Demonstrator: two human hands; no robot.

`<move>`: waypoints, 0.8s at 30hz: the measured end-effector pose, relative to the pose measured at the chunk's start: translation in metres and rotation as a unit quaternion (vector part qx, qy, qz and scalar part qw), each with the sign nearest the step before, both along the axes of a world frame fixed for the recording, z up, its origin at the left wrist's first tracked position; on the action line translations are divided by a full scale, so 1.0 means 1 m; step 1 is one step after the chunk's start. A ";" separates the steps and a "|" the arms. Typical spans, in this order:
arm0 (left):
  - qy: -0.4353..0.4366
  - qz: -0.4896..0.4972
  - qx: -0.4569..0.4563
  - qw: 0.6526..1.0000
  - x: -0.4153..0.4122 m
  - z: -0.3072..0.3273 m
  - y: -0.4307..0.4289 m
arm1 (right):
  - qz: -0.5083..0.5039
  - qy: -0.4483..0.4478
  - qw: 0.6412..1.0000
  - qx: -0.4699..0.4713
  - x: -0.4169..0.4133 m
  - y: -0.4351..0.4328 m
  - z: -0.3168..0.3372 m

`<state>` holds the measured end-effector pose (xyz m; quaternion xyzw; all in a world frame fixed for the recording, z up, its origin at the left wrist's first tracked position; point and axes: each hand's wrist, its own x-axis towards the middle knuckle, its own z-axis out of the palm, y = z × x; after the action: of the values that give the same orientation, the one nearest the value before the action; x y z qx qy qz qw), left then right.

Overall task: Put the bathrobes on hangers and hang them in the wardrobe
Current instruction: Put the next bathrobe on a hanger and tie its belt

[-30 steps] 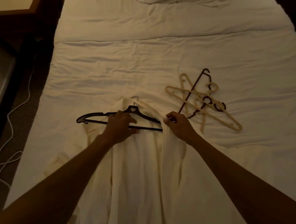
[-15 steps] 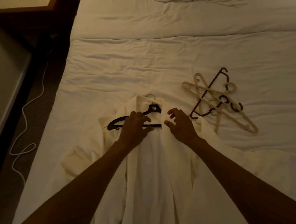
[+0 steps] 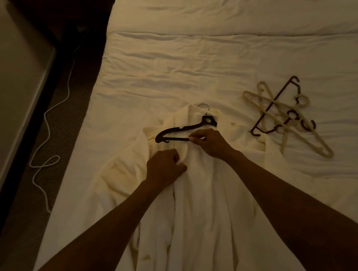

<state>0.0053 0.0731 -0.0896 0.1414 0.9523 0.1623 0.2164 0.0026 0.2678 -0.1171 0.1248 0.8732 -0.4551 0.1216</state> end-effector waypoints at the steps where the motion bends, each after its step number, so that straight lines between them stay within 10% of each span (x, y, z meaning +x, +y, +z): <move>1: -0.004 0.012 0.017 1.000 -0.002 0.001 -0.003 | 0.000 0.000 1.000 -0.006 0.001 -0.002 0.001; 5: -0.101 0.137 0.133 0.976 -0.017 0.010 -0.029 | -0.038 0.009 0.999 0.003 0.002 -0.008 0.002; 8: -0.229 0.306 0.269 0.884 -0.029 0.028 -0.055 | -0.067 0.012 0.998 0.018 0.001 -0.008 0.007; 15: -0.223 0.441 0.406 0.769 -0.043 0.050 -0.084 | -0.044 -0.043 0.997 0.051 0.011 -0.012 0.010; 19: -0.259 0.358 0.423 0.791 -0.043 0.056 -0.060 | -0.074 -0.048 0.992 0.091 0.003 -0.029 0.005; 24: -0.187 0.219 0.320 0.903 -0.036 0.045 -0.030 | -0.118 -0.002 0.993 -0.008 -0.001 -0.030 0.005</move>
<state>-0.0310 0.0432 -0.0445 -0.0417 0.7985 0.5246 0.2923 0.0017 0.2373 -0.1121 0.2270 0.8486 -0.4727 0.0692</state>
